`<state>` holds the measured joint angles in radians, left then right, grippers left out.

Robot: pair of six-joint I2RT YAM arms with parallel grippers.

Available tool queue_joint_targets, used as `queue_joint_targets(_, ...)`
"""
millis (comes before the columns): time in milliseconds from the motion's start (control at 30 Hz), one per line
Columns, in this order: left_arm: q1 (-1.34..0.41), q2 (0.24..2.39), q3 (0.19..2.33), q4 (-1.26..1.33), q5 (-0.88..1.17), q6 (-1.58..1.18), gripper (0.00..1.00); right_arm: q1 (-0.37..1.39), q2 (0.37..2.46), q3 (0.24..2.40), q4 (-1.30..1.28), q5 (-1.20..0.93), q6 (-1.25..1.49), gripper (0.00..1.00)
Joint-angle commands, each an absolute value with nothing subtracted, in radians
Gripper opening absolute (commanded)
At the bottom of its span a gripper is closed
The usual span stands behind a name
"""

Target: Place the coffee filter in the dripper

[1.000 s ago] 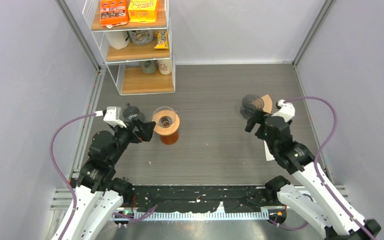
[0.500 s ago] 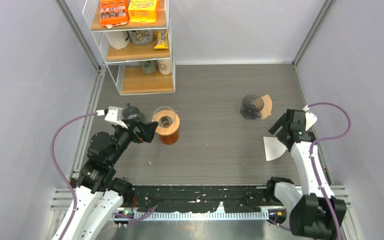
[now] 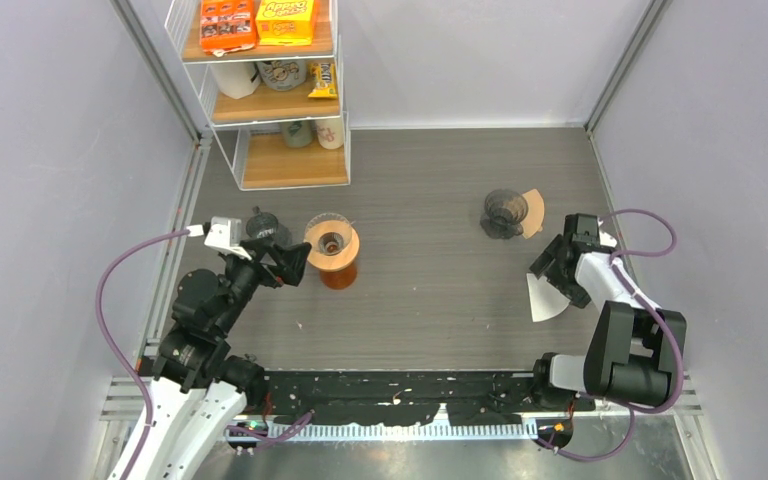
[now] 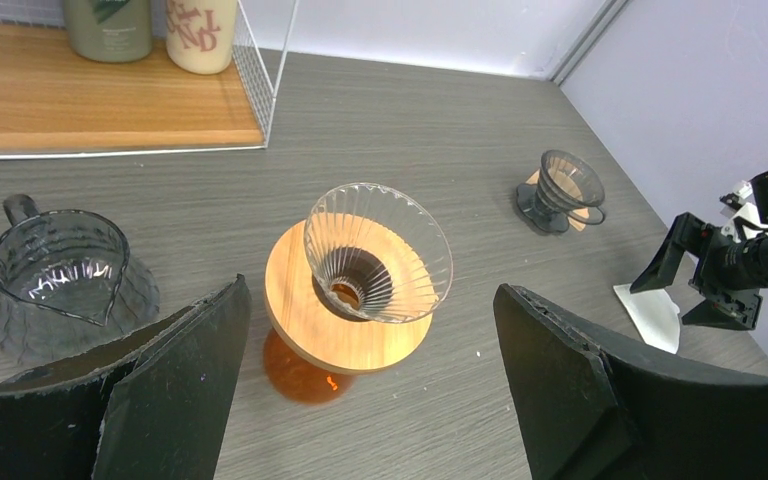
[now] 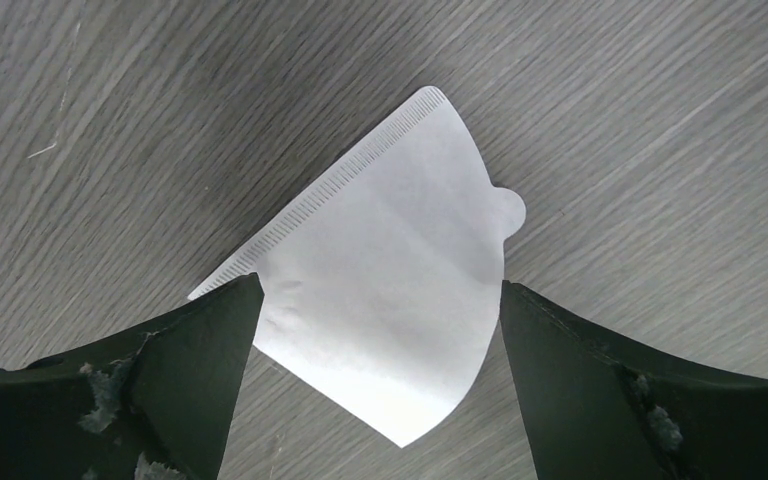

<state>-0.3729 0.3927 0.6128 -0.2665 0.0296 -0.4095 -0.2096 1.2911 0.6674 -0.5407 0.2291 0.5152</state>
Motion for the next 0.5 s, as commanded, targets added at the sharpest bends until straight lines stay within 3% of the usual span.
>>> queue_joint_targets(0, -0.376, 0.382, 0.608, -0.236, 0.009, -0.393, 0.99, -0.217, 1.327, 0.649, -0.455, 0.210, 0.525, 0.97)
queue_joint_targets(133, -0.376, 0.385, 0.609, -0.239, 0.009, -0.394, 0.99, -0.217, 1.358, 0.630, -0.428, 0.181, 0.535, 0.98)
queue_joint_targets(467, -0.376, 0.383, 0.611, -0.246, -0.027, -0.399, 0.99, -0.217, 1.394, 0.603, -0.377, 0.117, 0.546, 0.81)
